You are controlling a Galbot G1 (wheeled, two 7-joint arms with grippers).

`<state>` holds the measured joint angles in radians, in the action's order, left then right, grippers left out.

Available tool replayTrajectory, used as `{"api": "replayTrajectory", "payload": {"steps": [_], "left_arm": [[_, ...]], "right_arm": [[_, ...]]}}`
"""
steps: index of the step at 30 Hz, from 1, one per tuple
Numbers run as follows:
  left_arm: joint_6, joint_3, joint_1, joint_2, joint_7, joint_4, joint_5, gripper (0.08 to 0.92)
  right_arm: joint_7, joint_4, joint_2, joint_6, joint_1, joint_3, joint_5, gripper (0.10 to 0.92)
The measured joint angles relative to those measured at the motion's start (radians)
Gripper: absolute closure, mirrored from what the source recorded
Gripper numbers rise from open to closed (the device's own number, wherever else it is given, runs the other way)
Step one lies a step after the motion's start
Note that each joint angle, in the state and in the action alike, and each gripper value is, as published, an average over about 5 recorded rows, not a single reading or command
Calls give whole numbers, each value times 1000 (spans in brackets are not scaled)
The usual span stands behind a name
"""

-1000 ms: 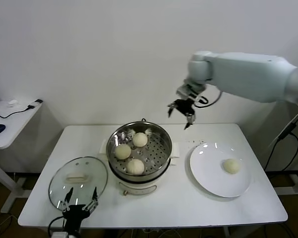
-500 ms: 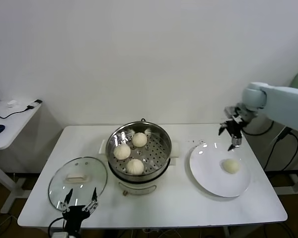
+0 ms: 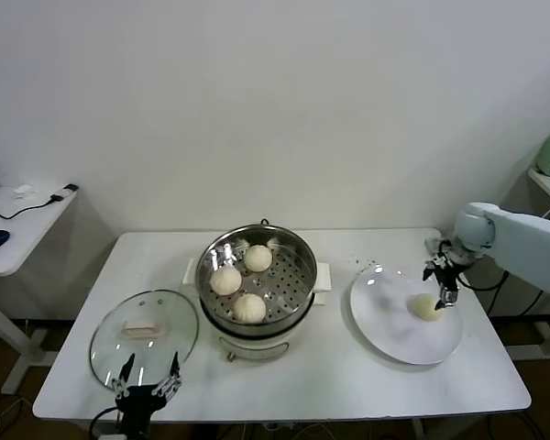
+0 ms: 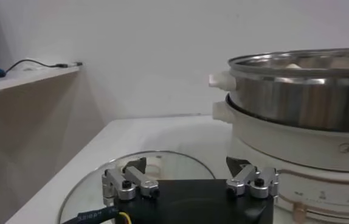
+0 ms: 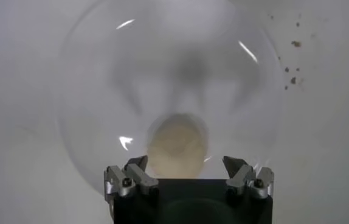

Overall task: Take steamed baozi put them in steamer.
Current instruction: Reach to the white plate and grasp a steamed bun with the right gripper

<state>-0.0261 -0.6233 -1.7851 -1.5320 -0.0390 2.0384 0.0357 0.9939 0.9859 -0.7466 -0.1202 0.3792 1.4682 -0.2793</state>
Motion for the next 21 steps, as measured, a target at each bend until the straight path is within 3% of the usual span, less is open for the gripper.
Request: {"api": "replayTrajectory", "payload": {"steps": [10, 17, 21], "left_arm": [[2, 4, 0, 0, -2, -7, -3, 177], [3, 7, -1, -1, -5, -8, -7, 177], [4, 13, -5, -2, -6, -5, -11, 177]], "right_arm": [[-26, -47, -9, -20, -110, -107, 58, 209], [-31, -50, -4, -22, -136, -150, 70, 369], [-23, -36, 8, -22, -133, -154, 68, 411]]}}
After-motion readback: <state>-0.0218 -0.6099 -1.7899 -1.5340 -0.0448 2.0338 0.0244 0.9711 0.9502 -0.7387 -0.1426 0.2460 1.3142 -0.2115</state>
